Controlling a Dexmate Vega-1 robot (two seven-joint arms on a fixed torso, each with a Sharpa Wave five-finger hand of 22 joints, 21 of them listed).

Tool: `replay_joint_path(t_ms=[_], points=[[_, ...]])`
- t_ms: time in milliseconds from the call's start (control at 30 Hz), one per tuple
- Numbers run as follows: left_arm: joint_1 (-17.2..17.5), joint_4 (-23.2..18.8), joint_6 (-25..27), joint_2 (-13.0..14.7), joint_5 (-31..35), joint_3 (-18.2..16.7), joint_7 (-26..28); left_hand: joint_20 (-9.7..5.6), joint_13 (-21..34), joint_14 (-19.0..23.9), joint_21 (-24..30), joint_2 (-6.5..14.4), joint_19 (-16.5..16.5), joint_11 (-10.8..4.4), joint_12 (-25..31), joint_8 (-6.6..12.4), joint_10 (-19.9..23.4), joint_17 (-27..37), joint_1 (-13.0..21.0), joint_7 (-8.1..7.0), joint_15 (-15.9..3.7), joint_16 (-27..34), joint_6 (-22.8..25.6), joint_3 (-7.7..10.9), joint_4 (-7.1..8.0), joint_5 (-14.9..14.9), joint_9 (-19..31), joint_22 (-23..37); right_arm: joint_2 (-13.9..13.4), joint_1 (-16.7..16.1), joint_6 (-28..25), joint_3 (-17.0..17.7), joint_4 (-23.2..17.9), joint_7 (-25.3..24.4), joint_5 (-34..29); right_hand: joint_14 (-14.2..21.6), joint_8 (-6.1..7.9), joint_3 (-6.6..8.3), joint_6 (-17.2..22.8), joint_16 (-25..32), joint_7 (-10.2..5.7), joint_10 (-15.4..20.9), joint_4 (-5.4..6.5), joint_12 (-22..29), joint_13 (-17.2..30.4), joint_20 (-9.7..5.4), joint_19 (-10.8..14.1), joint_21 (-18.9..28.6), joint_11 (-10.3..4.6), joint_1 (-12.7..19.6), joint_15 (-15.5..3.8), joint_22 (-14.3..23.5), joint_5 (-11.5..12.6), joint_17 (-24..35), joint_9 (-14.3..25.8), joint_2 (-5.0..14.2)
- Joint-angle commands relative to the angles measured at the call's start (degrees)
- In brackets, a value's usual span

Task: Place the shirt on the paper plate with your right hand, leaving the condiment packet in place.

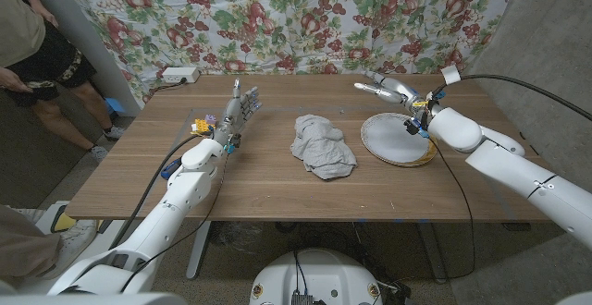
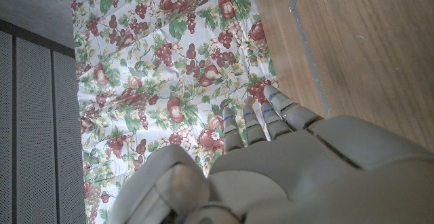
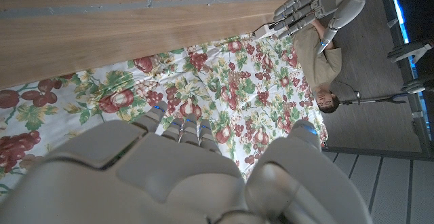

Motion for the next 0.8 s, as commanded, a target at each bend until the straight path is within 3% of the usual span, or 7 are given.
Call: replay_joint_path(t_ms=[33, 367, 433, 500, 800], points=[[0.4, -0.4, 0.3, 0.1, -0.1, 0.0, 0.0, -3.06, 0.2, -0.2, 0.4, 0.0, -0.1, 0.01, 0.4, 0.09, 0.4, 0.1, 0.6, -0.14, -3.87, 0.1, 0.4, -0.30, 0.04, 0.2, 0.1, 0.2, -0.7, 0.9, -1.1, -0.9, -2.2, 1.3, -3.4, 0.0, 0.20, 0.17, 0.6, 0.2, -0.17, -0.6, -0.56, 0.0, 0.1, -0.26, 0.1, 0.4, 0.56, 0.6, -0.40, 0.1, 0.6, 0.2, 0.0, 0.14], [0.2, 0.0, 0.4, 0.3, -0.3, -0.2, -0.4, -3.10, 0.2, -0.3, 0.4, 0.0, -0.1, 0.22, 0.3, 0.08, 0.4, 0.1, 0.7, -0.14, -3.89, 0.1, 0.5, -0.29, 0.00, 0.2, 0.1, 0.2, -0.3, 2.0, -2.1, -1.9, -3.8, 1.5, -6.9, 0.2, 0.32, 0.27, 1.0, 0.3, -0.09, -0.4, -0.82, 0.1, 0.0, 0.18, 0.5, 0.5, 0.58, 1.2, -0.38, 0.1, 1.1, 0.1, 0.1, 0.40], [0.1, 0.1, 0.3, 0.3, -0.2, -0.2, -0.5, -3.07, 0.2, -0.3, 0.4, 0.0, -0.1, 0.19, 0.3, 0.10, 0.4, 0.1, 0.8, -0.15, -3.90, 0.1, 0.5, -0.28, -0.01, 0.2, 0.1, 0.2, -0.3, 2.2, -2.3, -2.0, -4.0, 1.8, -7.3, 0.4, 0.25, 0.33, 1.0, 0.4, -0.10, -0.6, -1.04, 0.1, 0.1, 2.57, 1.1, 0.7, 0.51, 1.7, -0.24, 0.1, 1.5, 0.1, 0.1, 0.58], [-0.2, 0.6, 0.1, 0.4, -0.1, -0.2, -0.8, -3.07, 0.2, -0.3, 0.4, 0.0, -0.1, 0.16, 0.3, 0.09, 0.4, 0.1, 0.8, -0.18, -3.90, 0.1, 0.5, -0.28, -0.01, 0.2, 0.1, 0.2, -0.2, 2.6, -2.1, -2.4, -4.0, 2.1, -8.0, 0.6, 0.26, 0.32, 1.1, 0.4, -0.17, -0.6, -1.13, 0.2, 0.1, 3.66, 1.5, 0.8, 0.83, 1.9, -0.19, 0.1, 1.6, 0.1, 0.1, 0.62], [0.1, -0.1, 0.6, 0.4, -0.5, -0.2, -1.5, -3.08, 0.2, -0.4, 0.4, 0.0, -0.1, 0.05, 0.3, 0.06, 0.4, 0.1, 0.8, -0.22, -3.92, 0.1, 0.5, -0.27, -0.03, 0.2, 0.1, 0.2, -0.7, 3.0, -2.9, -2.8, -5.6, 2.7, -11.0, 0.7, 0.18, 0.32, 1.1, 0.4, -0.14, -0.7, -1.22, 0.2, 0.1, 2.84, 1.4, 0.7, 1.32, 2.1, -0.33, 0.1, 1.9, 0.2, 0.1, 0.80]])
